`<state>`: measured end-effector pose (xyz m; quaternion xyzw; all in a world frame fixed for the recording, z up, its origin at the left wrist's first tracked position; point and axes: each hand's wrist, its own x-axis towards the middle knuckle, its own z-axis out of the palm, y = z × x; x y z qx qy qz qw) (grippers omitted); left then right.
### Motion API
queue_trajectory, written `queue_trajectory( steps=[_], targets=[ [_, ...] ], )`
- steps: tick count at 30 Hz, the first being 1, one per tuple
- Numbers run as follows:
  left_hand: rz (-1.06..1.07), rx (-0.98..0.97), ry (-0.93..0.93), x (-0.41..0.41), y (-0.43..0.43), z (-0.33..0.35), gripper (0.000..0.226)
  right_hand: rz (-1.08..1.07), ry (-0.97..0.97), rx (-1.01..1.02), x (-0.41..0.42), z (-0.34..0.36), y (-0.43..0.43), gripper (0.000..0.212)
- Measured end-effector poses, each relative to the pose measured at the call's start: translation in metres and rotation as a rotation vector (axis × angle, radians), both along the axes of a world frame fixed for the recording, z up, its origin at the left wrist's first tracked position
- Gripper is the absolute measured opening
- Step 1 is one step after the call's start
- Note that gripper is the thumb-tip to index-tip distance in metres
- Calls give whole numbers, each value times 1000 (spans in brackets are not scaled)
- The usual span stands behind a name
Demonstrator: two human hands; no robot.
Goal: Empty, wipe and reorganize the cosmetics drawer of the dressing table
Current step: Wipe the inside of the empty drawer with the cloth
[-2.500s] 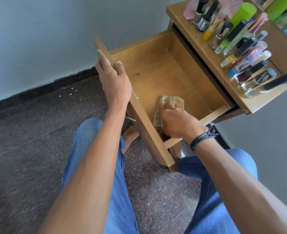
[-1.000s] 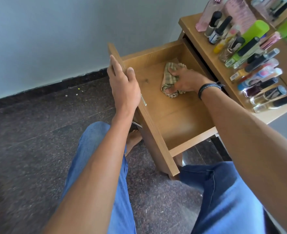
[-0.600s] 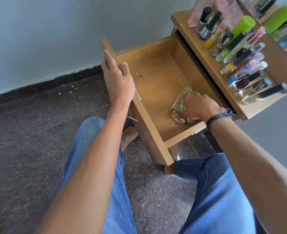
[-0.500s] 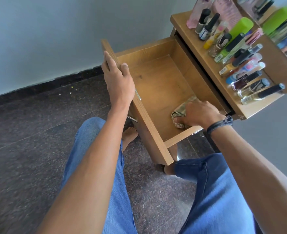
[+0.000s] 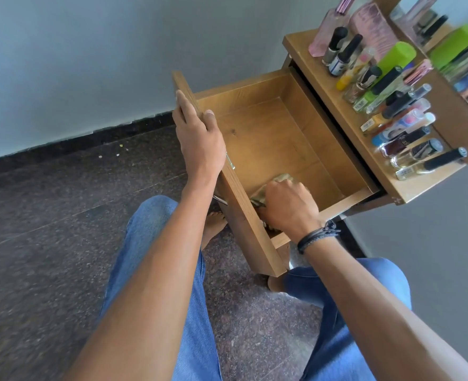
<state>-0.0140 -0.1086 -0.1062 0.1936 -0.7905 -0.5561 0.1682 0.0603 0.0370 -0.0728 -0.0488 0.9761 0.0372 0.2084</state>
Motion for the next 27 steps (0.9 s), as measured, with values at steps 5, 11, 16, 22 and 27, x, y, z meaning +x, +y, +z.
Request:
queue_trajectory(
  steps=[5, 11, 16, 22, 27],
  targets=[
    [10, -3, -3, -1, -1, -1, 63, -30, 135, -115, -32, -1, -21, 26],
    [13, -13, -15, 0, 0, 1, 61, -61, 255, -141, -91, -8, -60, 23],
    [13, -31, -28, 1, 0, 0, 61, -26, 267, -135, -104, -9, -72, 27],
    [4, -47, -28, -1, -1, -3, 63, -4, 159, -109, -77, -2, -45, 44],
    [4, -41, -26, -2, 0, -3, 65, 52, -50, 30, -37, 9, -14, 60]
  ],
)
